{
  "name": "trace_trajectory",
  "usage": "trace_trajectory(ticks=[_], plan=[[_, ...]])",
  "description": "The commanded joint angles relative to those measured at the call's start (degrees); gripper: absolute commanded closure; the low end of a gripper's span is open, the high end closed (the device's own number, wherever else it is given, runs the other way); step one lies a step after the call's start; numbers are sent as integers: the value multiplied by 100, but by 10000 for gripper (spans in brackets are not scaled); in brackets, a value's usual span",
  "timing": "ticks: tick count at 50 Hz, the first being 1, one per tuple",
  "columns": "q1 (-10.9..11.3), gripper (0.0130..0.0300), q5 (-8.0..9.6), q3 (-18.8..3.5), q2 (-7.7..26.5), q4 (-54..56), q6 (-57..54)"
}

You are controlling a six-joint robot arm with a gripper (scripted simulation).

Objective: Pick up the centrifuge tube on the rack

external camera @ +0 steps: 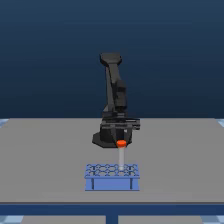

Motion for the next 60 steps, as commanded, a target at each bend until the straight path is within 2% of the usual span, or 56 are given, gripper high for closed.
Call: trace_trajectory(ticks=[1,31,44,60], plan=[[0,300,35,-30,-31,393,-524],[0,300,8,-239,-234,3113,-3275],[0,300,-91,-373,-341,4461,-4640],[0,300,-236,-517,-441,5525,-5722]])
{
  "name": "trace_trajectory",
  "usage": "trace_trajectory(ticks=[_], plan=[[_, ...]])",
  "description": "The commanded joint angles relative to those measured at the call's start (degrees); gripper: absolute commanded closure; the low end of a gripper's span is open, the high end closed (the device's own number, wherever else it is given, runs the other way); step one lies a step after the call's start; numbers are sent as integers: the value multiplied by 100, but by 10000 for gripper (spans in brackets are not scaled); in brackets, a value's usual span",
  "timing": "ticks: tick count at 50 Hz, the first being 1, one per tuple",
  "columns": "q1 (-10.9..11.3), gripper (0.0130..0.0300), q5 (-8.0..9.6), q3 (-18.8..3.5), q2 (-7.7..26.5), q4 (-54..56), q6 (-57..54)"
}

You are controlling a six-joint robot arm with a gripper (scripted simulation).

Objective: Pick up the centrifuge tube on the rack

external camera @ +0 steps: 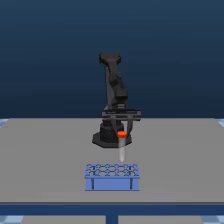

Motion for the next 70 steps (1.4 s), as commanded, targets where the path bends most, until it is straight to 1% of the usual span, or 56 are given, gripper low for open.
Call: trace_trajectory(ticks=[1,9,24,70], plan=[[0,300,-74,-42,-26,274,-393],[0,300,-171,-129,-79,760,-889],[0,300,-273,-216,-128,1159,-1298],[0,300,-288,-229,-134,1213,-1353]])
